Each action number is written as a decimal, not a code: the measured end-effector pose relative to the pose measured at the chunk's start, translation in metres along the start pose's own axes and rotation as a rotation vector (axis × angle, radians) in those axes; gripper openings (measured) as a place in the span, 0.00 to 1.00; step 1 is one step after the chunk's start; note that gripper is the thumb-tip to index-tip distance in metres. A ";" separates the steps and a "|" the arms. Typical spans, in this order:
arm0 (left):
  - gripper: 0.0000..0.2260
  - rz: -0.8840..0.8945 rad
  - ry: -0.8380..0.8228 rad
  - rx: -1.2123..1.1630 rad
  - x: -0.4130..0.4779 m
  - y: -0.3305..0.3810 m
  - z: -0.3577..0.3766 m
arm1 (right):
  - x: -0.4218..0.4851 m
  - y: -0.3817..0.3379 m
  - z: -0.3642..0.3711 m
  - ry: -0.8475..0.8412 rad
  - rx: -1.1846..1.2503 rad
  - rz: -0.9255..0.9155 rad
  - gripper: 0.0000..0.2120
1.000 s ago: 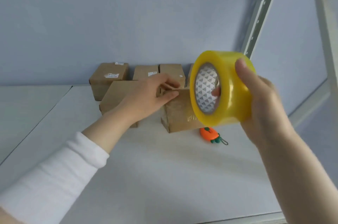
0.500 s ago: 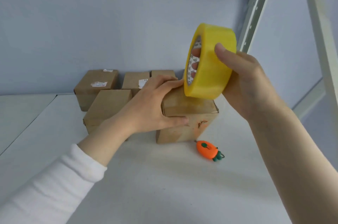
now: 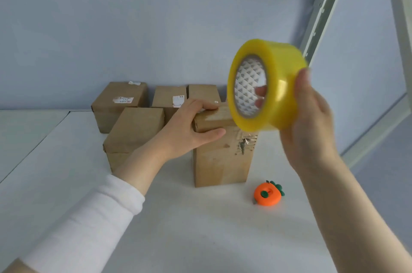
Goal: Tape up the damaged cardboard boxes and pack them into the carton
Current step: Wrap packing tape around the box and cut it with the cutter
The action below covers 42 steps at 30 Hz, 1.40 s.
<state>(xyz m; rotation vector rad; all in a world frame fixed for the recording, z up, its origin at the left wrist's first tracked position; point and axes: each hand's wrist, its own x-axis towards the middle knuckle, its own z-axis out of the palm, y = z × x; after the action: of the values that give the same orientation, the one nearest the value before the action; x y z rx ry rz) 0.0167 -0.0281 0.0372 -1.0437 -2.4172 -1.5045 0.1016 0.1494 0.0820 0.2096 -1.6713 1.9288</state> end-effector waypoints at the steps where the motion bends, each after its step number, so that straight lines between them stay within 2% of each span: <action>1: 0.18 -0.002 -0.008 -0.001 0.000 0.000 0.001 | -0.009 -0.001 -0.006 0.008 -0.022 -0.027 0.23; 3: 0.19 0.011 -0.013 -0.001 -0.002 0.000 0.003 | -0.024 -0.002 -0.013 -0.003 -0.065 -0.056 0.28; 4: 0.19 0.017 -0.012 -0.004 -0.003 0.000 0.003 | -0.029 -0.001 -0.014 -0.044 -0.080 -0.087 0.27; 7: 0.19 0.024 -0.009 0.007 -0.004 0.000 0.003 | -0.039 0.001 -0.012 -0.196 -0.218 -0.164 0.14; 10: 0.18 0.015 -0.021 0.031 -0.003 0.001 0.003 | -0.043 -0.006 -0.011 -0.153 -0.231 -0.213 0.03; 12: 0.17 -0.031 -0.010 0.002 0.000 0.001 0.000 | -0.057 -0.005 -0.016 -0.058 -0.162 -0.206 0.08; 15: 0.22 -0.034 -0.027 0.027 0.004 0.001 -0.004 | -0.096 0.012 -0.026 0.013 -0.104 -0.155 0.10; 18: 0.20 0.036 -0.020 0.066 0.001 0.002 0.001 | -0.114 0.030 -0.032 0.064 -0.091 -0.021 0.11; 21: 0.17 0.037 0.025 0.063 0.000 0.008 0.004 | -0.105 0.024 -0.024 0.098 -0.114 0.036 0.13; 23: 0.11 -0.050 0.033 -0.002 0.004 0.014 -0.001 | -0.093 0.009 -0.016 0.095 -0.113 0.033 0.16; 25: 0.04 -0.209 0.002 -0.196 0.004 0.020 -0.008 | -0.079 -0.010 -0.012 0.047 -0.080 0.024 0.23; 27: 0.10 -0.363 -0.024 -0.292 -0.002 0.016 -0.012 | -0.062 -0.024 -0.005 -0.004 -0.113 0.046 0.24; 30: 0.18 -0.532 0.071 -0.288 -0.009 0.000 -0.012 | -0.038 -0.021 0.015 -0.043 -0.182 0.148 0.20; 32: 0.18 -0.532 0.172 -0.185 -0.006 -0.009 -0.009 | -0.023 -0.013 0.028 -0.061 -0.207 0.190 0.18; 35: 0.12 -0.490 0.248 -0.038 0.005 -0.020 -0.003 | -0.002 0.003 0.039 -0.062 -0.234 0.238 0.16; 39: 0.08 -0.614 0.265 -0.256 0.010 -0.036 0.006 | 0.010 0.025 0.038 -0.128 -0.203 0.324 0.15; 42: 0.05 -0.642 0.299 -0.306 0.011 -0.047 0.008 | -0.005 0.040 0.030 -0.221 -0.156 0.290 0.15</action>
<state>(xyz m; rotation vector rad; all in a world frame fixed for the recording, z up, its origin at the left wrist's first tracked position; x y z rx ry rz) -0.0180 -0.0289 0.0033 -0.0166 -2.4604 -2.0792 0.0776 0.1170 0.0512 0.1287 -2.0871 2.0273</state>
